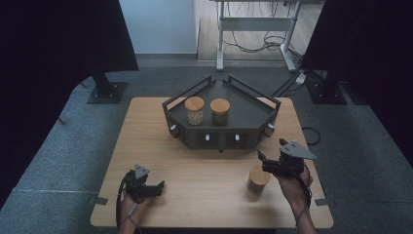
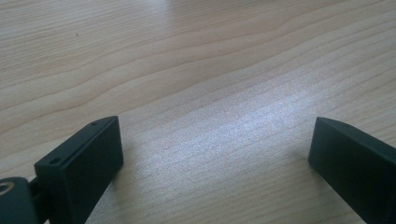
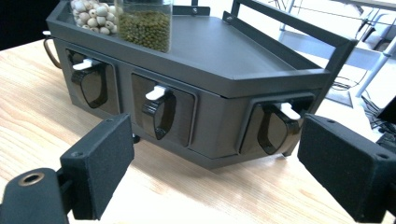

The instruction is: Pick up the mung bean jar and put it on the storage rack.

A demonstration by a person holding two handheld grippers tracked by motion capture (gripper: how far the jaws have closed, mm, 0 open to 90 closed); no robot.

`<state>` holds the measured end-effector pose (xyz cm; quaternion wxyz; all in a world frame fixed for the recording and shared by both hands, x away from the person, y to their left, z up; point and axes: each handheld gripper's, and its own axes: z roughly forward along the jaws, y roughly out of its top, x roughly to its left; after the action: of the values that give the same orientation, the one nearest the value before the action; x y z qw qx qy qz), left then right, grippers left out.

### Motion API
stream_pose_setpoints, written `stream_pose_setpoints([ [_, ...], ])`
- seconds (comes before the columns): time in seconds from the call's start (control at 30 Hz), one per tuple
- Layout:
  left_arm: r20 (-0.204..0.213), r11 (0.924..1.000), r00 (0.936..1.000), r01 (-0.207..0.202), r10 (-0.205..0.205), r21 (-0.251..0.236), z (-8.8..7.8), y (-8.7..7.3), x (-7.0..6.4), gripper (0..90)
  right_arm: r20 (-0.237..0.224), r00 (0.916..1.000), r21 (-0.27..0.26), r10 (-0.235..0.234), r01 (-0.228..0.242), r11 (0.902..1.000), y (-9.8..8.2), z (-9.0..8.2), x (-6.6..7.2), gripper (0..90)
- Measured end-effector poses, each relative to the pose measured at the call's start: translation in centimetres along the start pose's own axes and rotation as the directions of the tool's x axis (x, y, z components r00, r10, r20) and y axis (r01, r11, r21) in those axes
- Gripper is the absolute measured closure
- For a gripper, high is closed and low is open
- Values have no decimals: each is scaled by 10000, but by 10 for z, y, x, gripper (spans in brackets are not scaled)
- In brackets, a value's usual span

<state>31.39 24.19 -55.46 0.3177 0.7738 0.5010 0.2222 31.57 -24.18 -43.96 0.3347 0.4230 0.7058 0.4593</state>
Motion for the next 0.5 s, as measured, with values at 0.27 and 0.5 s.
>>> stream_pose_setpoints([
  [0.27, -1, 10000, 10000, 2, -2, 1, 0, 0, 0, 30, 236, 9995, 42, 191, -192, 9998, -10, -4, -7, 101],
  [0.5, -4, 10000, 10000, 0, 0, 1, 0, 0, 0, 30, 453, 9984, 121, 352, -358, 9993, -19, -7, -12, 101],
])
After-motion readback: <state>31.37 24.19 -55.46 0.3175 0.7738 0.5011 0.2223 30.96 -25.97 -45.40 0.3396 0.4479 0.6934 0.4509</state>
